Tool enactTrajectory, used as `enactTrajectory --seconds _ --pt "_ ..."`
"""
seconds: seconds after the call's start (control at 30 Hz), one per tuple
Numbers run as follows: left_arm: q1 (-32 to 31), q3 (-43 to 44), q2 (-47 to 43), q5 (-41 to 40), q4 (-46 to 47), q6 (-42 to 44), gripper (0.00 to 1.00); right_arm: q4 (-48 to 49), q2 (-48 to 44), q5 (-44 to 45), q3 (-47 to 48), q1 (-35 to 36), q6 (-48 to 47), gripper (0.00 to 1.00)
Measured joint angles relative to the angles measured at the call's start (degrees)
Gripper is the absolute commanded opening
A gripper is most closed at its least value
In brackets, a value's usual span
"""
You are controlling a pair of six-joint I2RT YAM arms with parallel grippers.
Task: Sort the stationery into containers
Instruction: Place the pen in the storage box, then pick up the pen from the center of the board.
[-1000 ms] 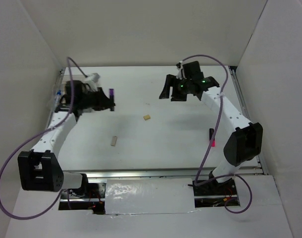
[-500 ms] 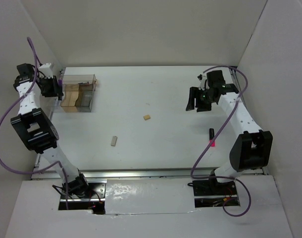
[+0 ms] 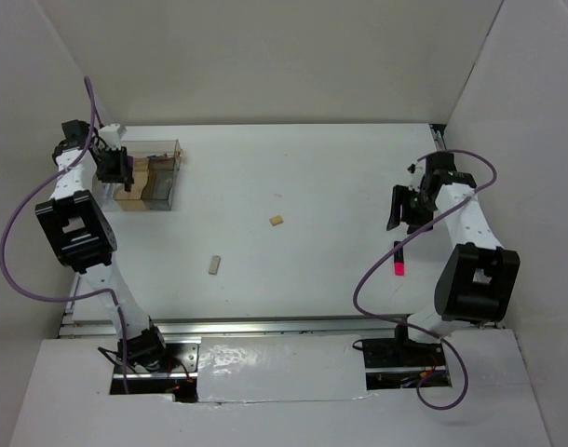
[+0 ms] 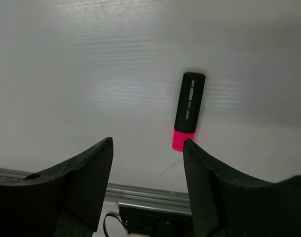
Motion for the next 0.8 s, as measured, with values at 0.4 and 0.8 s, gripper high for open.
enactTrajectory --seconds 0.4,0.8 --pt "-0.3 1.9 1.1 -1.0 1.2 -0.3 0.55 -0.7 2.8 4.6 -5.1 -1.7 -4.5 0.59" --pt "-1.0 -2.9 -15.1 6.8 3.4 -4.1 0.69 1.6 6.7 8.4 -12.5 -2.5 -4.7 0.48"
